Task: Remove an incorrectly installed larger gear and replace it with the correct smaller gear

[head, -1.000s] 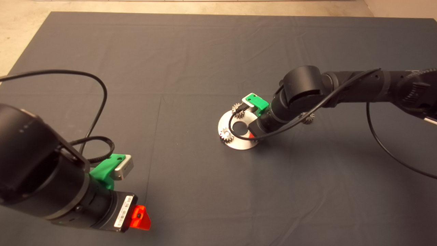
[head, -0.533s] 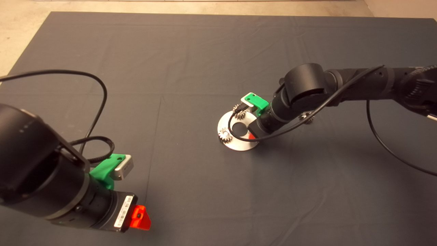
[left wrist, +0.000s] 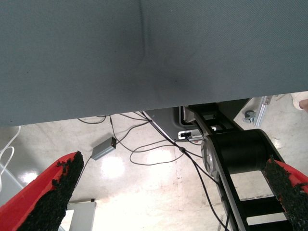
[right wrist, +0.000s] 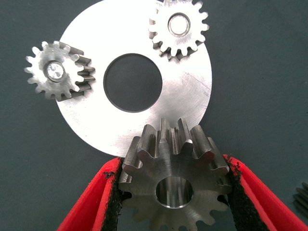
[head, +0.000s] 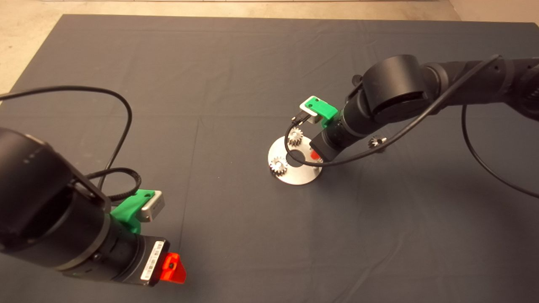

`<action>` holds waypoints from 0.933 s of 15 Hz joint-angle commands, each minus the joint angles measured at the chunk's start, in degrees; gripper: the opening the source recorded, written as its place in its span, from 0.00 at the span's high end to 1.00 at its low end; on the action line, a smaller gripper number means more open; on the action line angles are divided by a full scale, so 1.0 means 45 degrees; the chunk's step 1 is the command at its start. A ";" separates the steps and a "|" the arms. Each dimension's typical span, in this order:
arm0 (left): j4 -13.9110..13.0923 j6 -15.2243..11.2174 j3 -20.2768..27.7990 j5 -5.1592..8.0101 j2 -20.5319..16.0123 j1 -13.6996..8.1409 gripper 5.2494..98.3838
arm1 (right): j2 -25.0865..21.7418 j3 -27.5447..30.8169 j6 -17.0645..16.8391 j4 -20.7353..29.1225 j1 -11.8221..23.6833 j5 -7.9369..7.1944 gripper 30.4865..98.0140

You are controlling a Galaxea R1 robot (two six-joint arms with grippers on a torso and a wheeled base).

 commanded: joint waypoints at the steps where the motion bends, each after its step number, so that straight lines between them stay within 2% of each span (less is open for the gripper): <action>1: -0.0110 -0.0041 0.0169 0.0036 -0.0024 -0.0114 0.01 | -0.0057 0.0624 0.0525 -0.0166 0.0472 -0.0863 0.72; 2: -0.0106 -0.0041 0.0188 0.0036 -0.0039 -0.0114 0.01 | -0.0185 0.0993 0.0732 -0.0166 0.0472 -0.1306 0.72; 3: -0.0110 -0.0060 0.0188 0.0036 -0.0039 -0.0114 0.01 | -0.0418 0.1445 0.0953 -0.0166 0.0472 -0.1589 0.72; 4: -0.0110 -0.0060 0.0188 0.0016 -0.0034 -0.0114 0.01 | -0.0759 0.1788 0.1140 -0.0166 0.0472 -0.1691 0.72; 6: -0.0110 -0.0060 0.0177 0.0016 -0.0019 -0.0114 0.01 | -0.1671 0.2170 0.1427 -0.0046 0.0453 -0.1824 0.72; 9: -0.0110 -0.0060 0.0188 -0.0003 -0.0019 -0.0114 0.01 | -0.2932 0.3131 0.1533 0.0313 0.0452 -0.1825 0.72; 14: -0.0110 -0.0060 0.0188 -0.0023 -0.0016 -0.0114 0.01 | -0.3843 0.3934 0.1533 0.0464 0.0393 -0.1864 0.72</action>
